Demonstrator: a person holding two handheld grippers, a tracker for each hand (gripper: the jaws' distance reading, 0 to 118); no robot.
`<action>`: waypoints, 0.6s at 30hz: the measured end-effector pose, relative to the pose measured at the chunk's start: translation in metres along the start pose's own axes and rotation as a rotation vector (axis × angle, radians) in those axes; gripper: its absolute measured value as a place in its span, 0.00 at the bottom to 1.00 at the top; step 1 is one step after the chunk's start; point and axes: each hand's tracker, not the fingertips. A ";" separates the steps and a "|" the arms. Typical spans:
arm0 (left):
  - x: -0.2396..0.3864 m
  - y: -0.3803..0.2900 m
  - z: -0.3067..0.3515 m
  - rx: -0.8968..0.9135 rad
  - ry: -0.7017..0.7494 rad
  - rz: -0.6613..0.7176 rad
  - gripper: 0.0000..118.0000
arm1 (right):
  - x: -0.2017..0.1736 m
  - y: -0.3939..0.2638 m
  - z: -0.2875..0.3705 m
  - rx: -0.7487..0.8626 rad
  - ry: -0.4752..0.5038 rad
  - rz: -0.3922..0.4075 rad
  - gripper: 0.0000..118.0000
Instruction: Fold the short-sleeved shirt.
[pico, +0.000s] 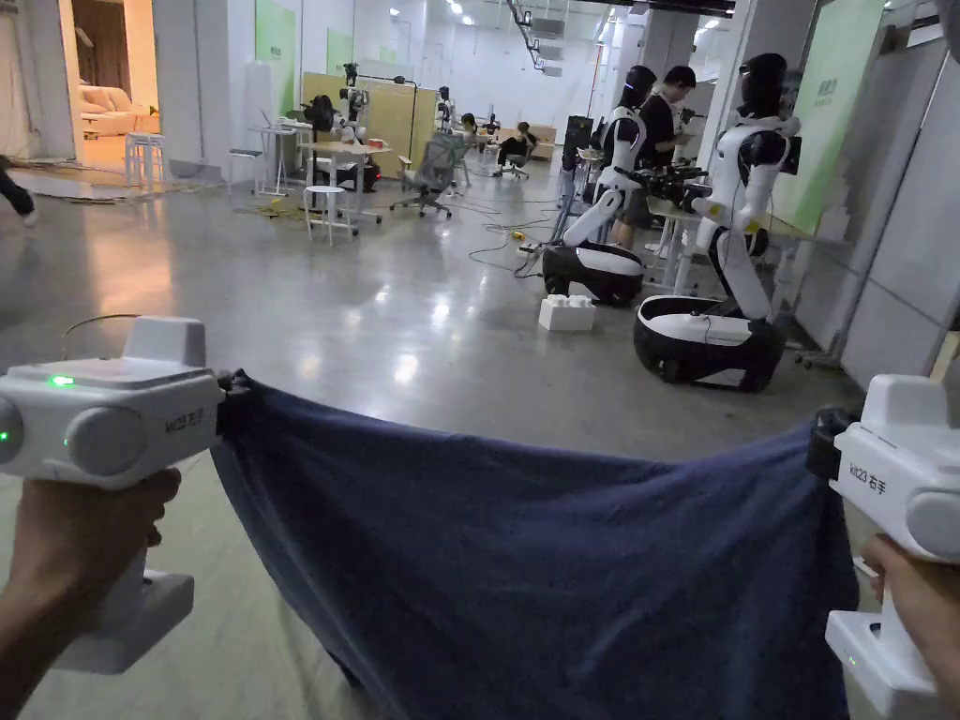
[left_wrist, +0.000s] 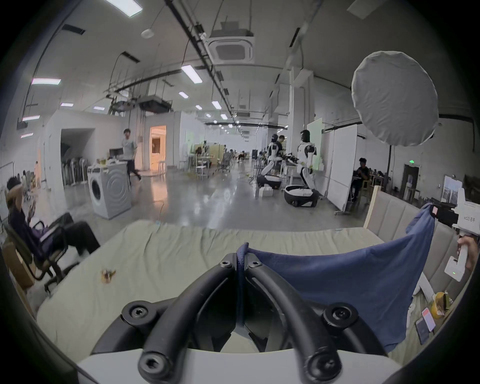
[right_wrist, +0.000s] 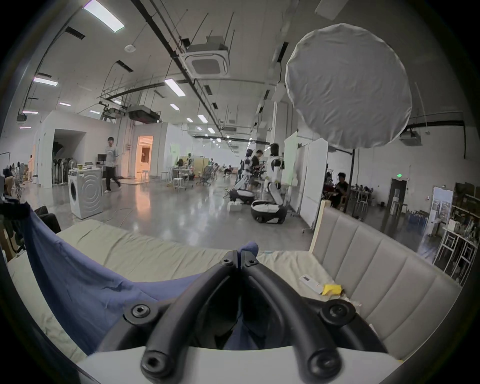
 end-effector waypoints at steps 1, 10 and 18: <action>0.003 0.009 -0.002 0.007 0.000 -0.009 0.04 | 0.005 0.008 -0.002 0.016 -0.014 0.008 0.01; 0.006 0.077 -0.056 0.034 0.008 -0.064 0.04 | 0.002 0.072 -0.002 0.053 -0.071 0.030 0.01; 0.018 0.106 -0.058 0.060 0.028 -0.087 0.04 | 0.011 0.119 -0.044 0.083 -0.077 0.018 0.01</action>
